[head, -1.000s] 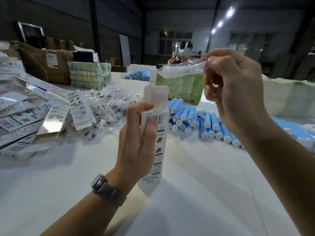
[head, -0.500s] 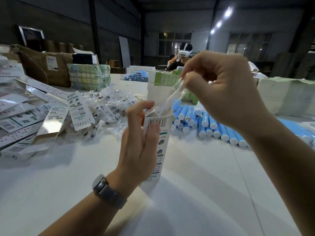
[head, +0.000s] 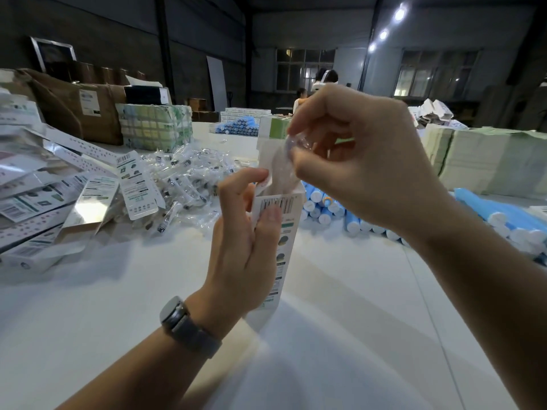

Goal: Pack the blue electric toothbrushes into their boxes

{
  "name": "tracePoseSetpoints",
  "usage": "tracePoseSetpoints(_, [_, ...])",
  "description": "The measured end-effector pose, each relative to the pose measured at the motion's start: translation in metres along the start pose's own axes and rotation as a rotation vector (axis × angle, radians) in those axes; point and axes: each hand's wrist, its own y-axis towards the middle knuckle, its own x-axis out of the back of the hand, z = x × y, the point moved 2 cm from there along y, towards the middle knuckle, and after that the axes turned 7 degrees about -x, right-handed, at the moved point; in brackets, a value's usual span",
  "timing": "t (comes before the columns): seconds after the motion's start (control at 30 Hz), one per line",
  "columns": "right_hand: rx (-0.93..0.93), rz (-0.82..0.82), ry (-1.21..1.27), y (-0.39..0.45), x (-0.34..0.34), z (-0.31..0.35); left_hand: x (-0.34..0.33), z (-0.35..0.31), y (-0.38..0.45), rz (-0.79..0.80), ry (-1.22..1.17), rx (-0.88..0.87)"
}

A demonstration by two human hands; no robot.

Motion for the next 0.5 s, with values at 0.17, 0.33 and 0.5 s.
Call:
tracePoseSetpoints(0.17, [0.015, -0.093, 0.024, -0.004, -0.005, -0.004, 0.001, 0.000, 0.000, -0.021, -0.015, 0.019])
tracePoseSetpoints(0.33, [0.138, 0.036, -0.063, -0.007, -0.009, -0.002, 0.000, 0.000, 0.001, 0.021, -0.001, -0.010])
tracePoseSetpoints(0.5, [0.039, 0.166, -0.028, -0.007, -0.017, -0.010, 0.002, 0.002, 0.000, -0.002, -0.029, 0.018])
